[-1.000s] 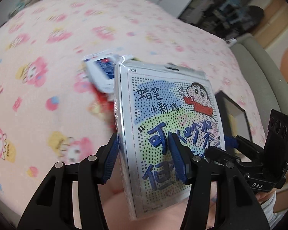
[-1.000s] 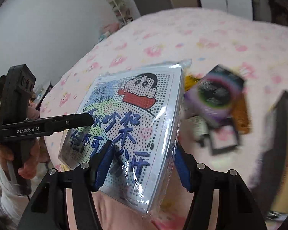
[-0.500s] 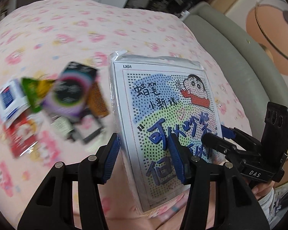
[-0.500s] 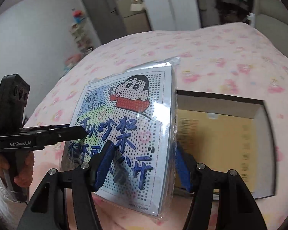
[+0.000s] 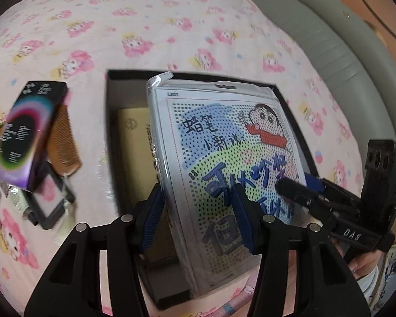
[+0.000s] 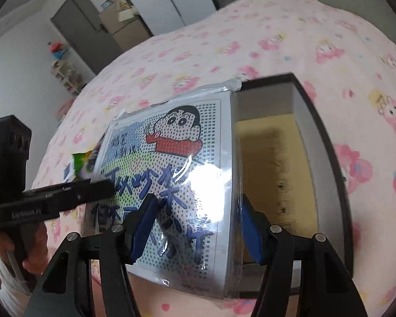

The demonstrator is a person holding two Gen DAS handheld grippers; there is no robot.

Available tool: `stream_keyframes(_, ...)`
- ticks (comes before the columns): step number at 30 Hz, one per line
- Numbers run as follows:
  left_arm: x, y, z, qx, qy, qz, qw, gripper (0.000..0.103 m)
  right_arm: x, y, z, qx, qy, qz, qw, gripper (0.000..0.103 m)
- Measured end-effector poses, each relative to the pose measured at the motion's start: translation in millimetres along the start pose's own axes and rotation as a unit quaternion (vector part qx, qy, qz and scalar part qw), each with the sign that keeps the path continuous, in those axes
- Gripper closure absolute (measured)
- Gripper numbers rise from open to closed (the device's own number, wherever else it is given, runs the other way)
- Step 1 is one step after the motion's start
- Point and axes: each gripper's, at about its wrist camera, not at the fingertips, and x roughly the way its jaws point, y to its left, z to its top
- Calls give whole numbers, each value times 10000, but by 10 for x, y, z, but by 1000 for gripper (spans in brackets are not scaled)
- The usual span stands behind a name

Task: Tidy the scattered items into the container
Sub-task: 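Carry the kit over the open black box and lower it inside, then open the left gripper to release the kit flat in the box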

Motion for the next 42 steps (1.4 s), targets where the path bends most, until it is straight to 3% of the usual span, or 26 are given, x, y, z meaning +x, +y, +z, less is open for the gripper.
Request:
stream_keyframes(7, 209, -55, -21, 121, 235, 717, 9971, 49, 461, -135, 30, 281, 609, 57, 9977, 46)
stream_keyframes(12, 256, -146, -33, 274, 360, 1093, 9930, 49, 547, -186, 25, 441, 755, 48, 9962, 46)
stream_keyframes(18, 321, -230, -80, 447, 377, 1409, 9883, 49, 589, -190, -20, 376, 902, -272, 9948, 46)
stream_keyframes(23, 262, -277, -122, 473, 338, 1239, 9906, 49, 508, -181, -14, 316, 739, -575, 9951, 46)
stream_keyframes(27, 236, -324, -156, 606, 429, 973, 9925, 49, 461, -296, -29, 829, 706, -538, 9926, 45)
stream_keyframes(30, 204, -367, -169, 720, 443, 858, 9927, 49, 509, -230, -42, 602, 788, -669, 9928, 46)
stream_keyframes(37, 93, -260, -170, 574, 366, 772, 9947, 49, 612, -191, -20, 788, 1115, -229, 9904, 44)
stream_keyframes(39, 83, -222, -167, 534, 363, 736, 9952, 49, 630, -189, -35, 875, 1178, 81, 9891, 44)
stream_keyframes(42, 92, -185, -168, 485, 400, 675, 9957, 49, 568, -165, -55, 725, 1070, 70, 9916, 46)
